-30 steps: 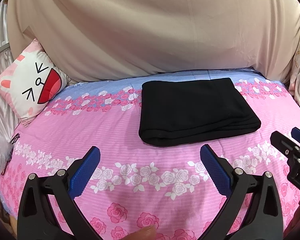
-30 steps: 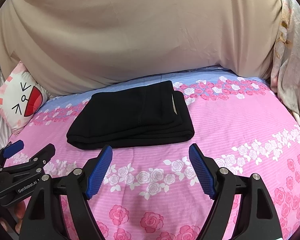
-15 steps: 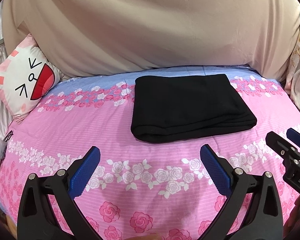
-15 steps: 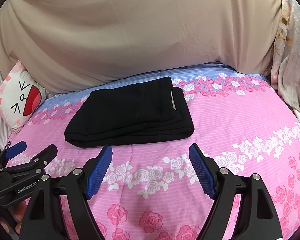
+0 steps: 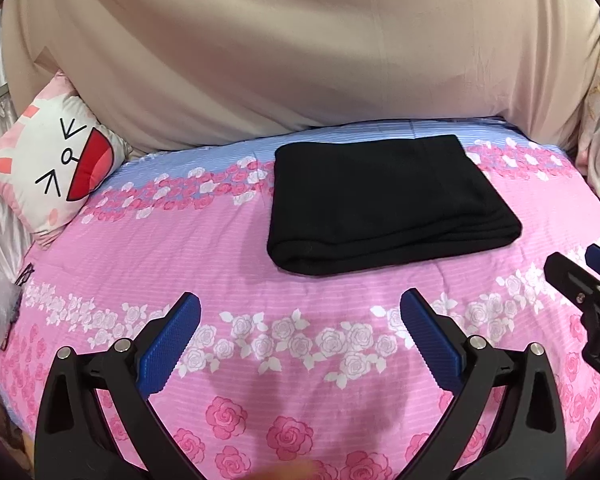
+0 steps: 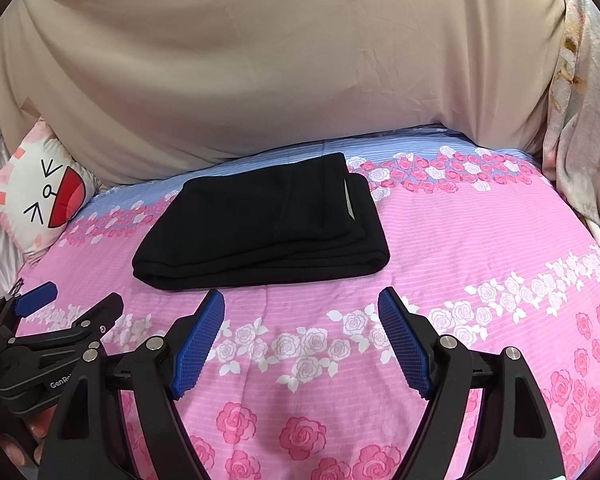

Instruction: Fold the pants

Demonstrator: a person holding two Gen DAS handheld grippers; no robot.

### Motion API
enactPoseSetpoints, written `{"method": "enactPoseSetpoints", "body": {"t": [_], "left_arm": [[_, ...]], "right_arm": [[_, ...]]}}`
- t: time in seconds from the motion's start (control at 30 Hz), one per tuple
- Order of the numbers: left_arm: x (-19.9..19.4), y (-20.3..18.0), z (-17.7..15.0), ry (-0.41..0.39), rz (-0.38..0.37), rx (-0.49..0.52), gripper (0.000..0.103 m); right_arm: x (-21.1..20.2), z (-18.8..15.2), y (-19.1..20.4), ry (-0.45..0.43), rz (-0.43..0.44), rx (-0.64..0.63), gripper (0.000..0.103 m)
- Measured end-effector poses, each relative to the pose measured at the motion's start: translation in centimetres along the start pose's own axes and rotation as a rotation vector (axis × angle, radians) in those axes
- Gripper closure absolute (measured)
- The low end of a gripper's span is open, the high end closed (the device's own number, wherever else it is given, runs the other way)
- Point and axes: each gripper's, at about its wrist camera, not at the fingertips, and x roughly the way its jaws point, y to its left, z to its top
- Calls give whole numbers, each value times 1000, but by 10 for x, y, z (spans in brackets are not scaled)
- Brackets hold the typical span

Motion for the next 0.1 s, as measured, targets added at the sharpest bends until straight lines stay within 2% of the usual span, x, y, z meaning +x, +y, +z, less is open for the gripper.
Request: {"method": "enactPoseSetpoints", "body": {"t": [0.1], "left_arm": [[-2,1,-1,6,-8,-6,5]], "right_arm": [[-1,-2,0,4,-1,1,26]]}}
